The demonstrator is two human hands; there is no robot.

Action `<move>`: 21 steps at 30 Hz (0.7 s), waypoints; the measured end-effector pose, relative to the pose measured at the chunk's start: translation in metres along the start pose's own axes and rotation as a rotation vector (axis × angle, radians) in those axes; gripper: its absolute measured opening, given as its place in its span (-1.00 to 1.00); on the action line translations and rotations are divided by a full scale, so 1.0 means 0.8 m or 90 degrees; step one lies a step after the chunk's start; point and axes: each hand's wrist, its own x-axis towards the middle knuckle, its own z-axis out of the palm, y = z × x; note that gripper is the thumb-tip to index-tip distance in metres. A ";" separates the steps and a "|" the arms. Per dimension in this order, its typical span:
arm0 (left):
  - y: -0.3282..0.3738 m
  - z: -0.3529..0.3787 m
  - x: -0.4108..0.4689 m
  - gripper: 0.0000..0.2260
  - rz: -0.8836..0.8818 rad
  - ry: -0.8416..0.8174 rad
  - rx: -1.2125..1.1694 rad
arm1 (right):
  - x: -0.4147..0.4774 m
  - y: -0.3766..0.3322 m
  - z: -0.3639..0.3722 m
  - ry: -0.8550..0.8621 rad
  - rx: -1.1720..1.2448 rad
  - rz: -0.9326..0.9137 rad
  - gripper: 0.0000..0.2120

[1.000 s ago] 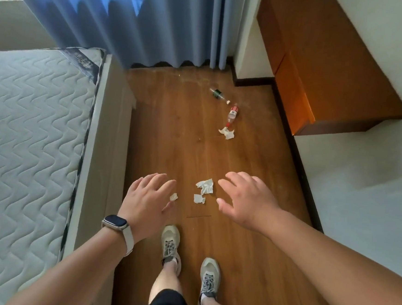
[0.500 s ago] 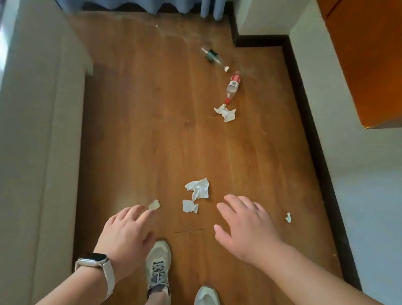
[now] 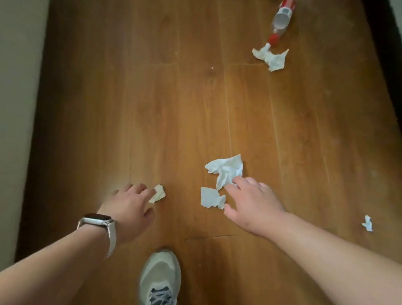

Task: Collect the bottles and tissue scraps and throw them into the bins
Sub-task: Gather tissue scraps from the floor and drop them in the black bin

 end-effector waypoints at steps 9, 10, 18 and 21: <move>-0.055 0.110 0.077 -0.60 0.043 0.040 -0.033 | 0.099 0.005 0.115 -0.011 -0.056 -0.069 -0.64; -0.057 0.116 0.082 -0.59 0.039 0.041 -0.051 | 0.104 0.003 0.124 -0.013 -0.059 -0.076 -0.64; -0.052 0.157 0.098 -0.57 0.021 0.068 -0.165 | 0.115 -0.007 0.176 0.002 -0.056 -0.090 -0.67; -0.043 0.158 0.107 -0.62 0.033 0.072 -0.147 | 0.118 -0.004 0.183 -0.006 -0.061 -0.086 -0.69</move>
